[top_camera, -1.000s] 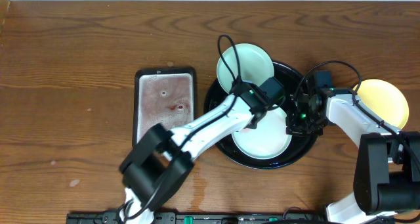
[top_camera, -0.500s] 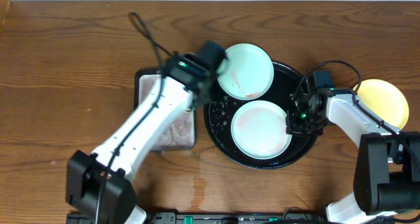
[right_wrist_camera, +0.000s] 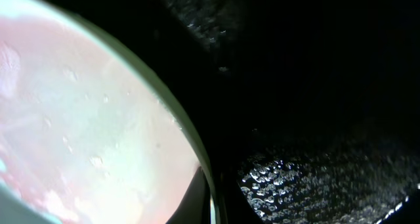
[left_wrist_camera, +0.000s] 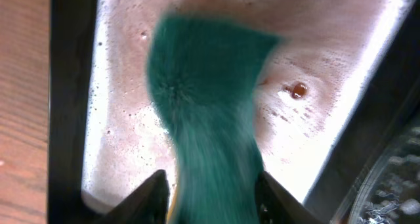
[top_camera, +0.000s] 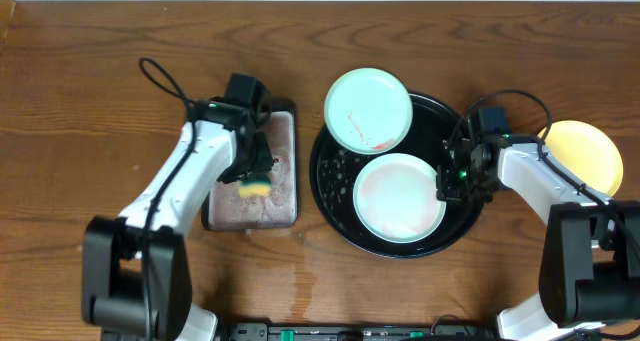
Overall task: Clean dirty plates on tray and stack at the side
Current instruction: 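Return the sponge to the soapy tray with the left gripper, then lift the front pale green plate on edge with the right gripper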
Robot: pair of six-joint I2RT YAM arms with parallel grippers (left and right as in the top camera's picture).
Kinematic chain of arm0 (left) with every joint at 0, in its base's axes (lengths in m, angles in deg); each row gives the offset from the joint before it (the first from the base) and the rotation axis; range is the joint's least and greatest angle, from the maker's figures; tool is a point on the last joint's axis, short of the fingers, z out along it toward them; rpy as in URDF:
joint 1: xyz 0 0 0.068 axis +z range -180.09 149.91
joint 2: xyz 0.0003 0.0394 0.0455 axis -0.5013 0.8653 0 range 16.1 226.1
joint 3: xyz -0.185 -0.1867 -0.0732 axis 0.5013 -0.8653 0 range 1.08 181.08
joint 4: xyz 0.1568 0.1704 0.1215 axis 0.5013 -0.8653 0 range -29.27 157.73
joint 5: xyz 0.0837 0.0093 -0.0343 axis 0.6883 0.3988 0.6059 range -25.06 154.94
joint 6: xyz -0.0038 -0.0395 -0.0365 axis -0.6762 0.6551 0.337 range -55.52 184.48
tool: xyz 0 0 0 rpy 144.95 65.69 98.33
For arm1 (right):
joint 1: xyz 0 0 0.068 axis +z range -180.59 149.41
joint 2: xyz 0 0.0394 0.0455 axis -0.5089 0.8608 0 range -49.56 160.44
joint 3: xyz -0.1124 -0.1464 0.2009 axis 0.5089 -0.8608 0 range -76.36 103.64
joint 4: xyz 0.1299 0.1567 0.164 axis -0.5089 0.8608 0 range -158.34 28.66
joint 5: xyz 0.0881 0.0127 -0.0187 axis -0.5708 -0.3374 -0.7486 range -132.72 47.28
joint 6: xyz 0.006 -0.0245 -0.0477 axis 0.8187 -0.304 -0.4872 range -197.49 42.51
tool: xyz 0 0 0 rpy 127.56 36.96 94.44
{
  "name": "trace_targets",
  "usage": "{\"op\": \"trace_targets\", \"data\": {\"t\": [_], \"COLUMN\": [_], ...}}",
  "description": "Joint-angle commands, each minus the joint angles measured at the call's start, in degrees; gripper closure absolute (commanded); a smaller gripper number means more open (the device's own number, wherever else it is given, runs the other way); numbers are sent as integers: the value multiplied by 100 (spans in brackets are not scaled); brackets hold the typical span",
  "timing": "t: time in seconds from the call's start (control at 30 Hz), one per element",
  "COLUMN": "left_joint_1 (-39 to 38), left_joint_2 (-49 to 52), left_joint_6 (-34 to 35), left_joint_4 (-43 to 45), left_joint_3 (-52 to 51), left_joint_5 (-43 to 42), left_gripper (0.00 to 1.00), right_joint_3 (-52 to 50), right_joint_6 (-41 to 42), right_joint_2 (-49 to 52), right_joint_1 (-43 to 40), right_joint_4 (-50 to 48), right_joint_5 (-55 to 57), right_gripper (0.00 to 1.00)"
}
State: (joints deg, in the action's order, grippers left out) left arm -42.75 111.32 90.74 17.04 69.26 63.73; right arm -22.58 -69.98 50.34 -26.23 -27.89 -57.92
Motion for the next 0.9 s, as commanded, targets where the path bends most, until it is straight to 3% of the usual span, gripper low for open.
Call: {"op": "trace_targets", "data": {"t": [0.0, 0.3, 0.53, 0.87], "left_joint_1": [7, 7, 7, 7], "left_joint_2": [-732, -2197, -2765, -2739], "left_joint_6": [-186, -181, -181, -181], "left_joint_4": [-107, -411, -542, -540], "left_joint_3": [94, 94, 94, 94], "left_joint_5": [-339, -420, -435, -435], "left_gripper": [49, 36, 20, 18], "right_joint_3": [-61, -61, -61, -61], "right_joint_6": [-140, -63, 339, 752], "right_joint_2": [125, -1408, -2953, -3335], "right_joint_1": [24, 269, 1215, 2715], "right_joint_4": [-280, 33, 389, 708], "right_joint_5": [291, 634, 2680, 4859], "right_gripper": [99, 99, 99, 99]}}
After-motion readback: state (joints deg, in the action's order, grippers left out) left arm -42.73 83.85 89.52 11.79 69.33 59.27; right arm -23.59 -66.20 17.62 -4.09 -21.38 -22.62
